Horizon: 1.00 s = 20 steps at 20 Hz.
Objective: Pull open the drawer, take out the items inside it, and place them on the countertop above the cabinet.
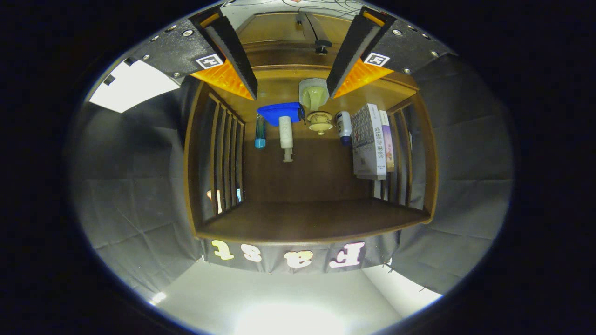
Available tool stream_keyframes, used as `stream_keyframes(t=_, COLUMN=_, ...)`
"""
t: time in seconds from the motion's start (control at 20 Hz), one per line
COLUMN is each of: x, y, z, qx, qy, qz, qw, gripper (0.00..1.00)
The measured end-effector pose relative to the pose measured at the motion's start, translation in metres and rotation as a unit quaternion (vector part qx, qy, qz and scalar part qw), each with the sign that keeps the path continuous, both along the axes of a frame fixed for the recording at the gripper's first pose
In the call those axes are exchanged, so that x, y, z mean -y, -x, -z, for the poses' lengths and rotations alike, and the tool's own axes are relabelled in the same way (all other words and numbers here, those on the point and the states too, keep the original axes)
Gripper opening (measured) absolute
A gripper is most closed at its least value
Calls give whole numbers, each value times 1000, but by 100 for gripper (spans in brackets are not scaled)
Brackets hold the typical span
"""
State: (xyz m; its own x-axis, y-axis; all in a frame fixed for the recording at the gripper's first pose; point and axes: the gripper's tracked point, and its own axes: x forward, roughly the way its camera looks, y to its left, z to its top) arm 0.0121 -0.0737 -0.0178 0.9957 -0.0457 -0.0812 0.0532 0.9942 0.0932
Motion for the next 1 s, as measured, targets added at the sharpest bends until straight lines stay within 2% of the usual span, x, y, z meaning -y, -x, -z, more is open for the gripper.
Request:
stream_keyframes(t=0.15, x=-10, y=26, z=-22, qx=16, qy=16, qz=18, qw=1000, gripper=94)
stream_keyframes(t=0.25, x=-25, y=34, z=-34, qx=26, qy=28, qz=5, qw=999, gripper=94)
stream_keyframes(t=0.4, x=-17, y=36, z=-33, qx=21, qy=54, qz=15, qw=998, gripper=94)
stream_keyframes(t=0.65, x=-2, y=32, z=-30, qx=23, qy=36, qz=12, qw=999, gripper=94)
stream_keyframes(t=1.0, x=3, y=33, z=-27, qx=20, qy=42, qz=10, qw=999, gripper=94)
